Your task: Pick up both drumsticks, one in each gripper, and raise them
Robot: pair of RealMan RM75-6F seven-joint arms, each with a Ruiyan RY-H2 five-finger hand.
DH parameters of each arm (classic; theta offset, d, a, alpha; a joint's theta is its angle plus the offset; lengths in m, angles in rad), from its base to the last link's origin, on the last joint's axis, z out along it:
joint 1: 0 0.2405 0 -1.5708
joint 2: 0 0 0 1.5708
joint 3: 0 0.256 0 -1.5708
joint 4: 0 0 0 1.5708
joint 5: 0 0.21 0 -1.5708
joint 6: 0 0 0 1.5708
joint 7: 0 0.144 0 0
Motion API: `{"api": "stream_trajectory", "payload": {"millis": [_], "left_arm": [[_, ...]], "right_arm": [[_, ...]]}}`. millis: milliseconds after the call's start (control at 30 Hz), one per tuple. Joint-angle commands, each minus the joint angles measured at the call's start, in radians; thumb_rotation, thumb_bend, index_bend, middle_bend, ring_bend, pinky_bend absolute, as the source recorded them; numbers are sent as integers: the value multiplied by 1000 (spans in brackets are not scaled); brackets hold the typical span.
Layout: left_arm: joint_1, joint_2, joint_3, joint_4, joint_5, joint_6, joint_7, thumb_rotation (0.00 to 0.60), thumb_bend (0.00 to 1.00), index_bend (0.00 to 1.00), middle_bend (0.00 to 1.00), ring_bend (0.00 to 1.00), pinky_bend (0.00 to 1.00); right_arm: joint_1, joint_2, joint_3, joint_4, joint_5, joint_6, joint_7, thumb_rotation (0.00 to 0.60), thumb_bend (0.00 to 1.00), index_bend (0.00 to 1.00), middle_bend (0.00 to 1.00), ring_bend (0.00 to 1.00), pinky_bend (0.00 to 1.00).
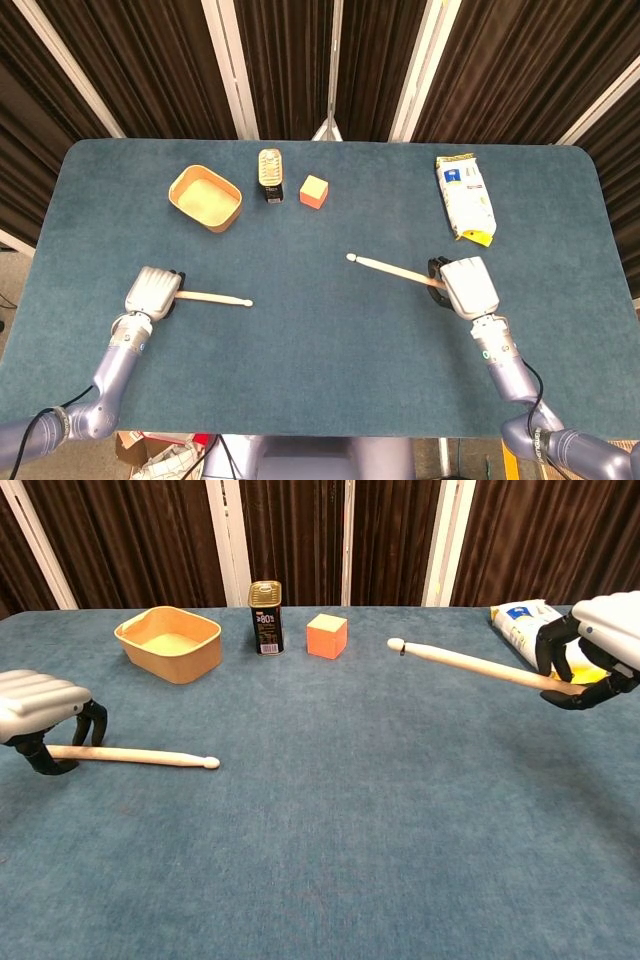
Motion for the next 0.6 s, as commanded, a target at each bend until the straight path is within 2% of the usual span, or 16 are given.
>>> {"api": "stream_trajectory", "payload": {"millis": [33, 367, 600], "left_arm": [[-2, -6, 4, 9, 1, 1, -8, 600, 497, 439, 454, 835, 953], [-12, -44, 21, 53, 19, 3, -40, 600, 505, 492, 528, 835, 953], [-13, -65, 26, 69, 32, 21, -54, 600, 546, 616, 719, 849, 954]], "right_arm": [[0, -1, 0, -1, 0, 1, -1, 600, 611, 792, 701, 850, 821], [0, 0, 0, -5, 2, 3, -10, 600, 611, 796, 705, 850, 821], [0, 5, 0, -17, 1, 7, -17, 600, 613, 798, 706, 850, 821]]}}
